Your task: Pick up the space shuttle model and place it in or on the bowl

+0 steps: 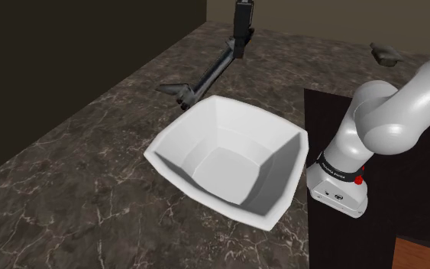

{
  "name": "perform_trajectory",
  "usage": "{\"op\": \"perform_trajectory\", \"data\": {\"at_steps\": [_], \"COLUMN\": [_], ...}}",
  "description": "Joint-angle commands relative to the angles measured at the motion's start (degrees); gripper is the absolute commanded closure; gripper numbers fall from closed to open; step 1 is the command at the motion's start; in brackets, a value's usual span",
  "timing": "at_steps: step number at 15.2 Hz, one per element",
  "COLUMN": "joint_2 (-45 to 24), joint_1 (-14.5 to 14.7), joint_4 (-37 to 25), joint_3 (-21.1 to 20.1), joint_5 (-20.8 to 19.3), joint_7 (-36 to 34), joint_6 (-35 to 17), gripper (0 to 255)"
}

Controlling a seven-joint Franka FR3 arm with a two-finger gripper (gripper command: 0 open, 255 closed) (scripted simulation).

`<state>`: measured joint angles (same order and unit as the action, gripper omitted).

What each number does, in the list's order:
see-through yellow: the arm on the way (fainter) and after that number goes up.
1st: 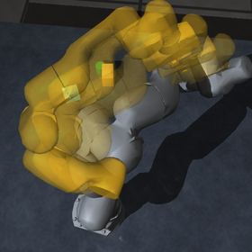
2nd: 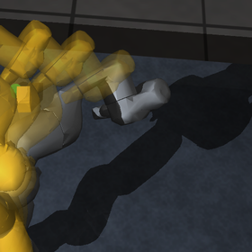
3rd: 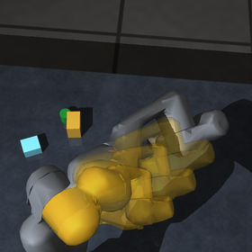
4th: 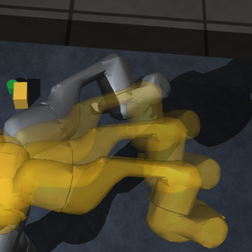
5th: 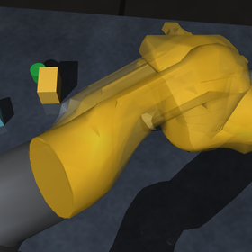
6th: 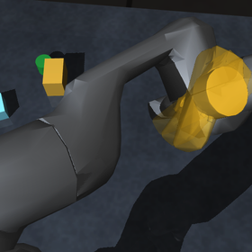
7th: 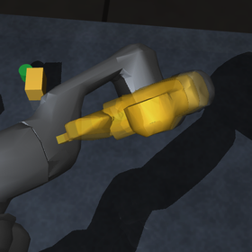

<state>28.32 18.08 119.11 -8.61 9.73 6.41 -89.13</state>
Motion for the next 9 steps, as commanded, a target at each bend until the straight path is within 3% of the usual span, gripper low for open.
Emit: {"op": "perform_trajectory", "data": {"at_steps": [1, 9], "joint_2": [2.27, 8.97], "joint_1": [0.98, 5.03], "joint_4": [1.89, 6.84], "joint_3": [-1.76, -9.25], "joint_5": [1.25, 6.9], "joint_7": [-2.45, -12.02], "joint_6": [-0.03, -0.19], "gripper": [255, 255]}}
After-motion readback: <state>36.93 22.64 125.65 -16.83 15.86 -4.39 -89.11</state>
